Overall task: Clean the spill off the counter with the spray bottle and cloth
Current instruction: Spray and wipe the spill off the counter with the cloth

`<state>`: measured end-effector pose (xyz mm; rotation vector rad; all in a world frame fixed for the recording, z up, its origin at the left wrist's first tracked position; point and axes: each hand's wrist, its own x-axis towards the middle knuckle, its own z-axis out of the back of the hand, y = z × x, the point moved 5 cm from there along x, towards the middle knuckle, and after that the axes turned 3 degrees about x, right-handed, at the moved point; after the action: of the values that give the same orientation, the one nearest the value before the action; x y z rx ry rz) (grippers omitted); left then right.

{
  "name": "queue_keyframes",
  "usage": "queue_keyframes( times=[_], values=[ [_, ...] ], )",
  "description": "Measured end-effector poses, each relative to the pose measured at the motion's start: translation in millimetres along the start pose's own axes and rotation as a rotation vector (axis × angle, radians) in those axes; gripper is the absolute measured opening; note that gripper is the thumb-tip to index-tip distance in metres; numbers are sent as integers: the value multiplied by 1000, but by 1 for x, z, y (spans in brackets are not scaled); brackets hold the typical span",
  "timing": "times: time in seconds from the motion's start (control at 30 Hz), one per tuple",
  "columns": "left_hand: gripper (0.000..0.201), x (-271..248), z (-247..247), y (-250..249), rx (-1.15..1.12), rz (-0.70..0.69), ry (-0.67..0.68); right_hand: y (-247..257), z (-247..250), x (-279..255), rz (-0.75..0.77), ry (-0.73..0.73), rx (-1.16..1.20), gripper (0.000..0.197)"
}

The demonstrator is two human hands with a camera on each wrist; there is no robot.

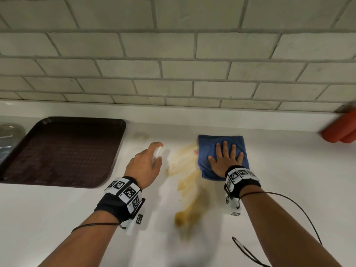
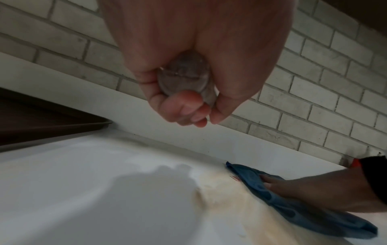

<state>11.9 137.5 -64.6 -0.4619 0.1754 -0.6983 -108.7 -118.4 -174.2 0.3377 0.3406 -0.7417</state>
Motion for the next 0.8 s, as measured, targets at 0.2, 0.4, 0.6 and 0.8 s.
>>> queue_keyframes(
  times=[0.2,0.4,0.6,0.8],
  values=[
    [41,0,-2,-2,-17,36,26,63,-27,-32,240,15,-86,74],
    [56,-5,2,2,-36,44,61,71,-44,-62,382,23,-158,89],
    [56,-16,10,16,-82,44,45,74,-24,-32,170,76,-85,68],
    [59,-18,17,32,-102,74,69,115,-63,-96,333,100,-140,87]
  ],
)
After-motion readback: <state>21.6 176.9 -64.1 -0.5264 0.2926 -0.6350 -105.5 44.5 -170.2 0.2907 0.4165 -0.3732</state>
